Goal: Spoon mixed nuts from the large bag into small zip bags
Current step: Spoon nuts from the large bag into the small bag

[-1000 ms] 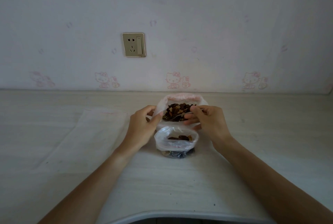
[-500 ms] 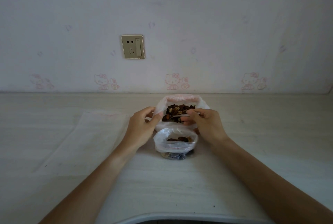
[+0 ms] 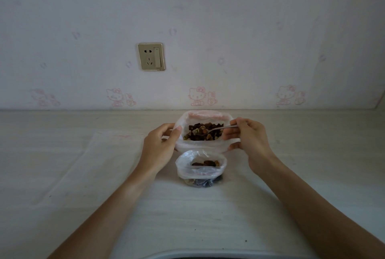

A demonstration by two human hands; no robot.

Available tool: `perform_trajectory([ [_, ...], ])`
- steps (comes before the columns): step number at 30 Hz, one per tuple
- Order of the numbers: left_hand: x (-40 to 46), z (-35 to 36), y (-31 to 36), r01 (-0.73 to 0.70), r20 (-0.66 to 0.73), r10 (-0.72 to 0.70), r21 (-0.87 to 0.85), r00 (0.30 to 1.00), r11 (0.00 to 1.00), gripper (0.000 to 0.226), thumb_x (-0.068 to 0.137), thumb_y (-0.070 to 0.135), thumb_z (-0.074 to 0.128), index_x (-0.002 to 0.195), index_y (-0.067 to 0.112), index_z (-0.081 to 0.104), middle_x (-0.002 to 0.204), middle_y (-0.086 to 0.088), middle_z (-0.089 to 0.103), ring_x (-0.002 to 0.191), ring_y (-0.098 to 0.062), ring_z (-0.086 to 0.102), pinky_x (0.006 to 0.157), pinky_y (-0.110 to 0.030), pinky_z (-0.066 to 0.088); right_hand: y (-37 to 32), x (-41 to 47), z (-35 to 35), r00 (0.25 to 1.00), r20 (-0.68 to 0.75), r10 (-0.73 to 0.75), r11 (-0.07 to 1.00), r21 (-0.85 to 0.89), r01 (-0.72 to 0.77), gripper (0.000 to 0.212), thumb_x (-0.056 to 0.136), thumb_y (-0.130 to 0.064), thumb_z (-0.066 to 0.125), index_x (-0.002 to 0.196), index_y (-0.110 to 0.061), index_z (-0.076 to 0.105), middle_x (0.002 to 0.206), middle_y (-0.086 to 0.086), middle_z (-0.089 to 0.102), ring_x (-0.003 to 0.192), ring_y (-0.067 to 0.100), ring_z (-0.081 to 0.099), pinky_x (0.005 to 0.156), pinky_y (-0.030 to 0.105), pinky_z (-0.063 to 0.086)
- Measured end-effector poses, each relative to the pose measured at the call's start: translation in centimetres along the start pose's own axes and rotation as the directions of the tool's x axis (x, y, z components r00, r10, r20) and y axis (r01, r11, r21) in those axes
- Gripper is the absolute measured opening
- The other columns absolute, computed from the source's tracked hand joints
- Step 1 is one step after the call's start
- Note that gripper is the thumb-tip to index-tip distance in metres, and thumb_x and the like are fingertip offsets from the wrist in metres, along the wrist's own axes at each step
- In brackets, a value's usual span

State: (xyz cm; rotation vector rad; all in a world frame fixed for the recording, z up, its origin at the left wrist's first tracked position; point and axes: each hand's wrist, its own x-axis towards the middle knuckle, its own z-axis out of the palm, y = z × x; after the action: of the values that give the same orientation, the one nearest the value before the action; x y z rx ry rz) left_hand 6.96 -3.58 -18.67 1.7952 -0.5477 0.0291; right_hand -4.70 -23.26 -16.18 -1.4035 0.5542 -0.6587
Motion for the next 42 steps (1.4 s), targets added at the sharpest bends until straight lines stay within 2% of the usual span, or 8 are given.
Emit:
perform_trajectory([
  [6, -0.2, -1.6, 0.9, 0.027, -0.063, -0.018, 0.143, 0.998, 0.989, 0.030, 0.087, 0.046, 0.078, 0.091, 0.020, 0.064, 0.085, -0.001, 0.070, 0.073, -0.015, 0.067, 0.069, -0.028, 0.051, -1.3, 0.1, -0.9, 0.997, -0.001, -0.080, 0.995, 0.055, 0.080, 0.036, 0.111, -0.024, 0.040, 0.094, -0.005, 0.065, 0.068, 0.009, 0.071, 0.058, 0.020, 0.069, 0.046, 0.031, 0.052],
  [12, -1.5, -2.8, 2.9, -0.012, 0.290, -0.078, 0.295, 0.954, 0.955, 0.042, 0.089, 0.059, 0.070, 0.074, 0.019, 0.068, 0.061, 0.004, 0.067, 0.054, -0.006, 0.065, 0.068, -0.027, 0.050, -2.2, -0.3, -1.5, 0.988, 0.055, -0.147, 0.985, 0.104, 0.141, 0.036, 0.111, -0.023, 0.041, 0.086, -0.006, 0.062, 0.059, 0.009, 0.062, 0.052, 0.024, 0.062, 0.042, 0.032, 0.045],
  [18, -2.2, -2.5, 3.3, -0.108, 0.477, -0.053, 0.303, 0.877, 0.947, 0.018, 0.092, 0.048, 0.071, 0.091, 0.033, 0.081, 0.085, 0.006, 0.078, 0.084, -0.020, 0.074, 0.089, -0.046, 0.058, -2.4, -0.6, -1.5, 0.952, 0.234, -0.198, 0.978, -0.014, 0.207, 0.037, 0.111, -0.024, 0.041, 0.084, -0.008, 0.061, 0.057, 0.009, 0.061, 0.050, 0.024, 0.060, 0.042, 0.031, 0.042],
  [22, -2.0, -2.4, 3.1, -0.130, 0.471, 0.005, 0.233, 0.882, 0.964, 0.013, 0.095, 0.039, 0.070, 0.093, 0.032, 0.080, 0.081, 0.011, 0.076, 0.070, -0.019, 0.073, 0.070, -0.027, 0.057, -2.4, -1.3, -1.3, 0.864, 0.396, -0.312, 0.916, -0.115, 0.383, 0.037, 0.111, -0.025, 0.040, 0.086, -0.008, 0.061, 0.060, 0.007, 0.062, 0.054, 0.026, 0.059, 0.043, 0.032, 0.044],
  [25, -1.7, -2.4, 2.8, -0.111, 0.474, 0.007, 0.191, 0.880, 0.975, 0.014, 0.098, 0.035, 0.067, 0.096, 0.027, 0.079, 0.066, 0.016, 0.068, 0.043, -0.003, 0.055, 0.047, -0.008, 0.037, -2.7, -1.8, -1.3, 0.751, 0.521, -0.405, 0.832, -0.131, 0.539, 0.033, 0.110, -0.027, 0.042, 0.090, -0.010, 0.062, 0.064, 0.008, 0.063, 0.057, 0.035, 0.059, 0.046, 0.038, 0.045],
  [31, -1.4, -2.5, 2.6, -0.141, 0.489, 0.029, 0.193, 0.872, 0.971, 0.015, 0.100, 0.033, 0.066, 0.093, 0.029, 0.078, 0.064, 0.016, 0.067, 0.046, -0.001, 0.057, 0.048, -0.007, 0.039, -3.3, -2.3, -1.1, 0.628, 0.549, -0.551, 0.718, -0.072, 0.692, 0.031, 0.107, -0.037, 0.043, 0.091, -0.020, 0.063, 0.070, 0.011, 0.061, 0.059, 0.038, 0.059, 0.047, 0.038, 0.046],
  [36, -1.1, -2.6, 2.3, -0.170, 0.490, 0.054, 0.195, 0.870, 0.966, 0.009, 0.096, 0.035, 0.072, 0.090, 0.032, 0.079, 0.062, 0.016, 0.067, 0.049, -0.002, 0.058, 0.051, -0.006, 0.038, -3.1, -1.8, -1.1, 0.766, 0.389, -0.511, 0.824, -0.033, 0.566, 0.034, 0.110, -0.031, 0.042, 0.087, -0.015, 0.060, 0.064, 0.005, 0.061, 0.056, 0.035, 0.059, 0.044, 0.034, 0.043],
  [42, -0.6, -3.8, 2.5, -0.120, 0.445, 0.008, 0.224, 0.896, 0.967, 0.021, 0.087, 0.056, 0.074, 0.085, 0.035, 0.077, 0.065, 0.007, 0.070, 0.054, -0.005, 0.063, 0.052, -0.007, 0.041, -2.0, -0.6, -1.4, 0.965, 0.148, -0.217, 0.976, 0.060, 0.210, 0.037, 0.111, -0.032, 0.042, 0.091, -0.006, 0.061, 0.071, 0.013, 0.073, 0.057, 0.030, 0.067, 0.040, 0.032, 0.046],
])
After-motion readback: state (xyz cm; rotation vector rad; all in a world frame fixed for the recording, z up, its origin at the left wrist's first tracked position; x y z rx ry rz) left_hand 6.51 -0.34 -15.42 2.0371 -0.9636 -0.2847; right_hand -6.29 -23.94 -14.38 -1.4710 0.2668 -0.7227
